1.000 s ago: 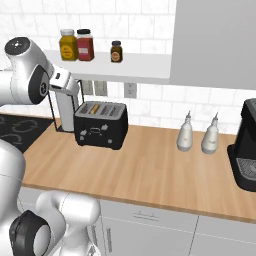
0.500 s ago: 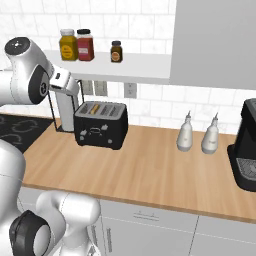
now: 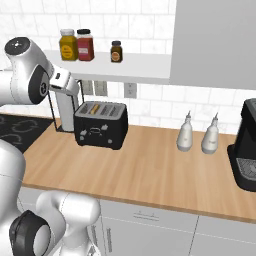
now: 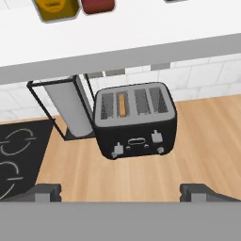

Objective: Start the toaster. Once the lever pops up, take the bread to the plate on the dining counter.

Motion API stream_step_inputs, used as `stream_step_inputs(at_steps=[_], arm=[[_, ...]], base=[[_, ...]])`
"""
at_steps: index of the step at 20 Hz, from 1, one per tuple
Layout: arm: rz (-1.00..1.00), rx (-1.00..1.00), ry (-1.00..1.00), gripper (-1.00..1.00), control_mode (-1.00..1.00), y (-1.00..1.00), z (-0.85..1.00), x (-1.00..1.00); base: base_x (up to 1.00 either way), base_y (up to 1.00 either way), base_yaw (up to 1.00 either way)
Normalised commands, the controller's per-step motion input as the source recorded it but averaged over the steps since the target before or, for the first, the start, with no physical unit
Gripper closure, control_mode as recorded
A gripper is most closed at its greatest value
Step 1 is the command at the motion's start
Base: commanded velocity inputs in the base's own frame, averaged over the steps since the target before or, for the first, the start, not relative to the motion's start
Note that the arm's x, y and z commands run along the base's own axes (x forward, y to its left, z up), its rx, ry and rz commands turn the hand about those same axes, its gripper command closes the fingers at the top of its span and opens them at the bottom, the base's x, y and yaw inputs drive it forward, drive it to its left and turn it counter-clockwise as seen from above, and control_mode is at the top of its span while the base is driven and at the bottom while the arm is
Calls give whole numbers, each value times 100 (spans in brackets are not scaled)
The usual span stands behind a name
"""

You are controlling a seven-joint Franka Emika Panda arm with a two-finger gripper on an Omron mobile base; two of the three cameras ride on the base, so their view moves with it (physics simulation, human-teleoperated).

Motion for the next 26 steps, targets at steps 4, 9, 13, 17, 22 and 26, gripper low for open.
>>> stream_step_inputs(at_steps=[4, 9, 13, 17, 22, 26], arm=[[0, 0, 0, -100, -100, 0, 0, 0], [0, 0, 0, -100, -100, 0, 0, 0], [0, 0, 0, -100, -100, 0, 0, 0], [0, 0, 0, -100, -100, 0, 0, 0], [0, 0, 0, -100, -100, 0, 0, 0], [0, 0, 0, -100, -100, 0, 0, 0]], base=[[0, 0, 0], [0, 0, 0], [0, 0, 0], [0, 0, 0], [0, 0, 0], [0, 0, 0]])
